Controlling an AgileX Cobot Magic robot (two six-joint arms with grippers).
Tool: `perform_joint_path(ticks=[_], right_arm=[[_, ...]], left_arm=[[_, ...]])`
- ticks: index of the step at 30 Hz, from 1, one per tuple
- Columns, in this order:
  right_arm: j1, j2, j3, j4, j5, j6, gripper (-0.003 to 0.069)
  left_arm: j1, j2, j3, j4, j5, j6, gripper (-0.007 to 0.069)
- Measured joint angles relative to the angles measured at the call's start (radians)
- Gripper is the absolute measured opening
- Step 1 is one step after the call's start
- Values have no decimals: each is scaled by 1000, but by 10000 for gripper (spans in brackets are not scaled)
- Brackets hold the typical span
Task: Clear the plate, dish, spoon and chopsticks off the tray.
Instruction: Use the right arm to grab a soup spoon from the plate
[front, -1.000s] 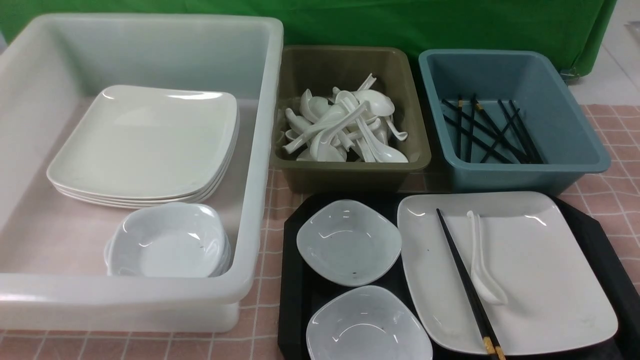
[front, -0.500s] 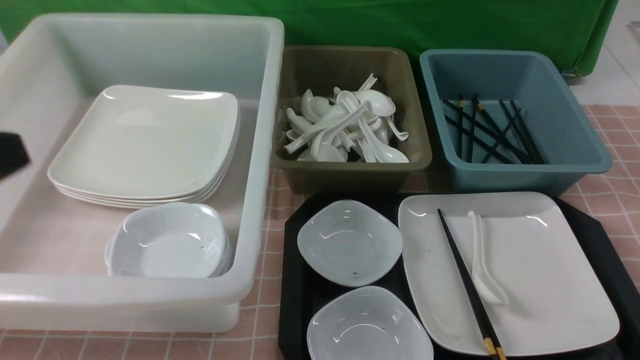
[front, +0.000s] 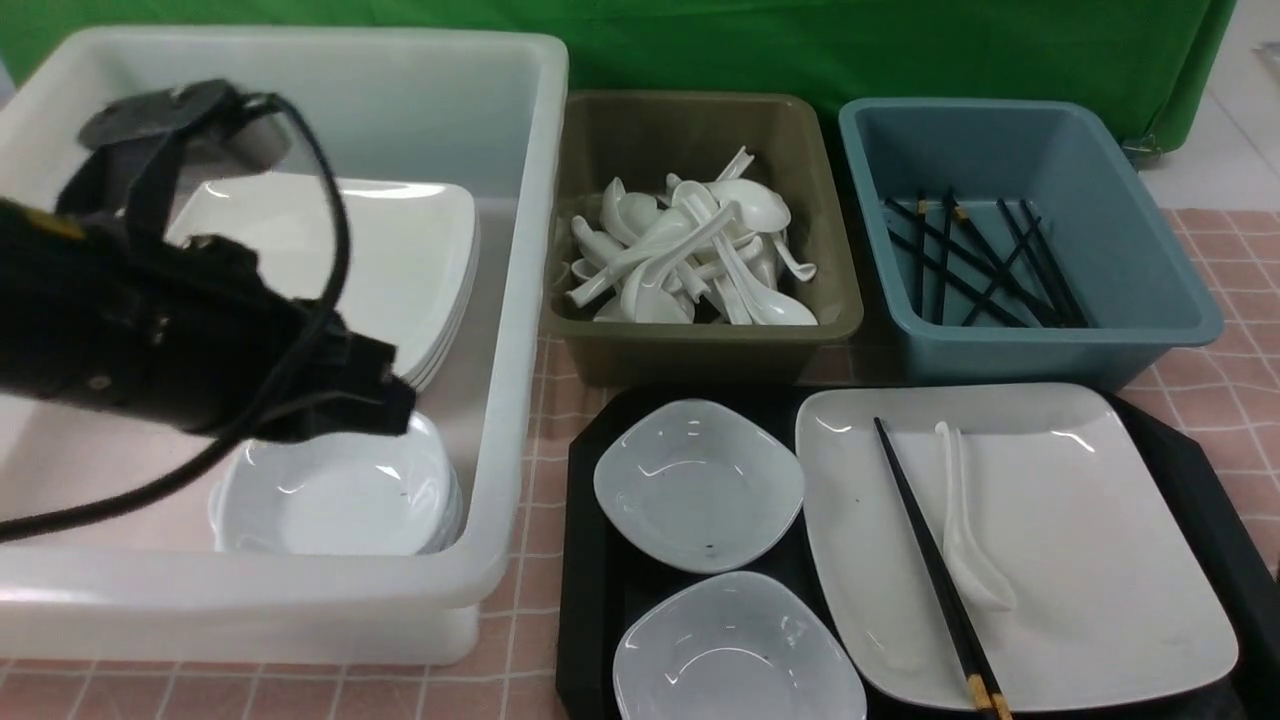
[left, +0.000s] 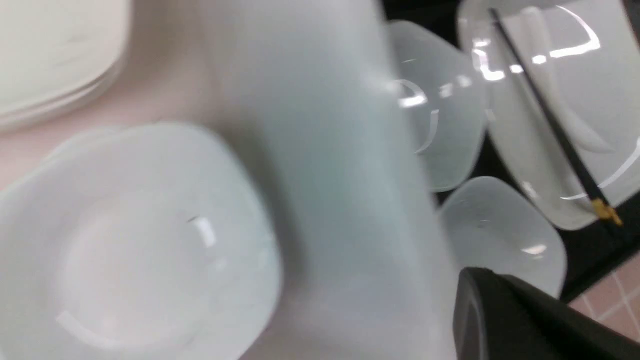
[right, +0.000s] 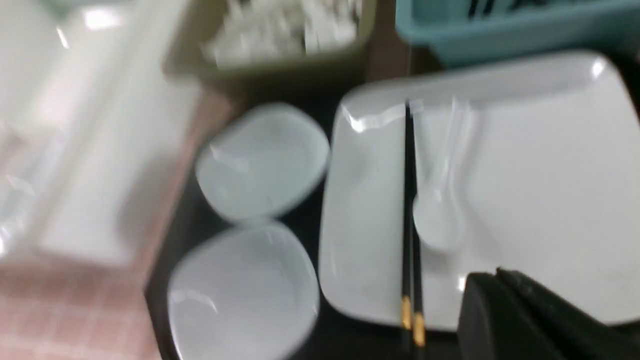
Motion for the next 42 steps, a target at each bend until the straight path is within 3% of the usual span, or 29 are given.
perform_joint_path(ticks=[2,6,8,11,16,18,36,40,42], right_arm=[[0,177,-94,-37,73,-26,50],[0,427,-207,-63,86,-35,136],[0,509,-246,-65,77,-35,180],[0,697,-333,-68,15,-58,341],[0,870,-393,-69,-77,-64,481],[0,934,-402,-69,-117,-65,505],[53,1187,-407,-62,-379,-74,511],[53,1201,-408,-73,-384,-91,398],[53,1202,-408,-75,-384,-109,271]], left_arm=[[-141,47,-90,32,1,-14,-13],[-311,152,-227,104,7,-18,-13],[-350,193,-270,127,9,-18,-13],[-430,333,-406,167,19,-18,-13],[-464,482,-523,182,27,-18,-13],[-468,531,-551,182,28,-18,-13],[-468,642,-575,223,36,-21,-13],[-468,642,-575,227,42,-21,-13],[-468,642,-575,227,42,-21,-13]])
